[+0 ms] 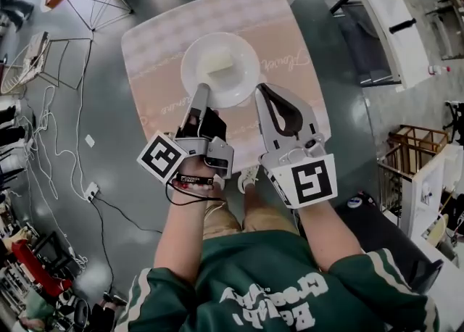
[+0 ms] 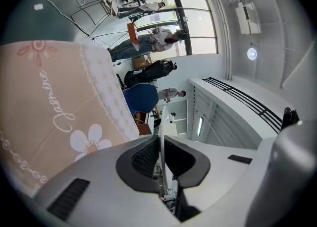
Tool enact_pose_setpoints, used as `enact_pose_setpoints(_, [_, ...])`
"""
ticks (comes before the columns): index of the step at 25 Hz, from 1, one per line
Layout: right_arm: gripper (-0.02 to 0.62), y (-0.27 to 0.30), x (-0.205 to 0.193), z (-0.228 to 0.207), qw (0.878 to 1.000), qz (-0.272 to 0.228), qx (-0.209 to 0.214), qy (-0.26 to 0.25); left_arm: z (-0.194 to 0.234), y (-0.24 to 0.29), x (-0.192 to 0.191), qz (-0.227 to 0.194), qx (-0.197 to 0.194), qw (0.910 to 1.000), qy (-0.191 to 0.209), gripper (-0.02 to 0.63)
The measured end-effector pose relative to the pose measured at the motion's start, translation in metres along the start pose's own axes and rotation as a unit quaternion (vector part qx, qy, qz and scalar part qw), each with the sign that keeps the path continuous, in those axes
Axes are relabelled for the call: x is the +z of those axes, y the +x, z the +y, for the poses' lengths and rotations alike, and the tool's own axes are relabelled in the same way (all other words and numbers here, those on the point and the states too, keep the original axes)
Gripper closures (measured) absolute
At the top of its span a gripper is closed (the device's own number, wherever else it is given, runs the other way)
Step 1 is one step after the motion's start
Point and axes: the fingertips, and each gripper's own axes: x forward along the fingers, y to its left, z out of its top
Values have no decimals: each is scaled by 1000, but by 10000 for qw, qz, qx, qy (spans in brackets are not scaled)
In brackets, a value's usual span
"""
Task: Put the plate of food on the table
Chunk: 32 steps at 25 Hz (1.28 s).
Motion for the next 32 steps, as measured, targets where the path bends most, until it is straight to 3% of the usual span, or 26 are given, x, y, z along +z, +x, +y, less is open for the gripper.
enact_pose_setpoints(18, [580,59,-81,-3,9976,531,-292,331,121,38,12,463,623,9969,-92,578])
enact_pose_setpoints(32, [580,74,-125,-16,9946,811,-379,522,173,52,3,625,972,9927,-336,577])
